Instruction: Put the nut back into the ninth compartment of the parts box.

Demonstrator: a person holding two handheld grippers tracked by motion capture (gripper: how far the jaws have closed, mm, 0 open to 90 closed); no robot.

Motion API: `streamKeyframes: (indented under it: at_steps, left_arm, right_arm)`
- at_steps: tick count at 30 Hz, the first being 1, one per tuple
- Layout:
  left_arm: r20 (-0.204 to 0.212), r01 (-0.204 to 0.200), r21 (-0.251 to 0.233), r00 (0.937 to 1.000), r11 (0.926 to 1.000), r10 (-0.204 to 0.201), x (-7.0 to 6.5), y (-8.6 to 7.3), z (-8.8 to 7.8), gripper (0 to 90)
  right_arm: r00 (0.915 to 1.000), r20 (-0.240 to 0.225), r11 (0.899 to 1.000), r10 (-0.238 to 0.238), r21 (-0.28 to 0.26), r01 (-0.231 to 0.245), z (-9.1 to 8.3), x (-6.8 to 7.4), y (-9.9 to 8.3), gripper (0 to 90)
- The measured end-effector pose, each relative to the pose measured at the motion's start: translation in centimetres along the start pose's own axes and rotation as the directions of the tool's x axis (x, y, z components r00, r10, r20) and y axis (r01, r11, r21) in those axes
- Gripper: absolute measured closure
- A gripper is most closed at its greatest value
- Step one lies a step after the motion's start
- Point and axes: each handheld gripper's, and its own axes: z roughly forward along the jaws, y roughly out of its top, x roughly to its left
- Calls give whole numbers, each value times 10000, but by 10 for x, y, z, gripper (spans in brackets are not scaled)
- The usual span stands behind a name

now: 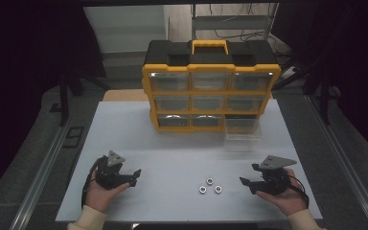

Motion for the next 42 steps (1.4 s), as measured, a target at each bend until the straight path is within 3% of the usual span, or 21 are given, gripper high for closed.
streamKeyframes:
  at_steps: [9,24,42]
  left_arm:
    - [30,-13,-8,10000,10000,13,-1,0,0,71]
    - [65,-7,22,10000,10000,7,-1,1,1,71]
    - [60,-53,30,10000,10000,53,-2,1,2,71]
  right_arm:
    - [9960,-619,9975,-651,241,667,3,14,12,289]
    - [9806,-1314,9831,-1456,917,1583,19,36,25,280]
    - [9583,-1967,9499,-2074,1938,2454,49,58,37,260]
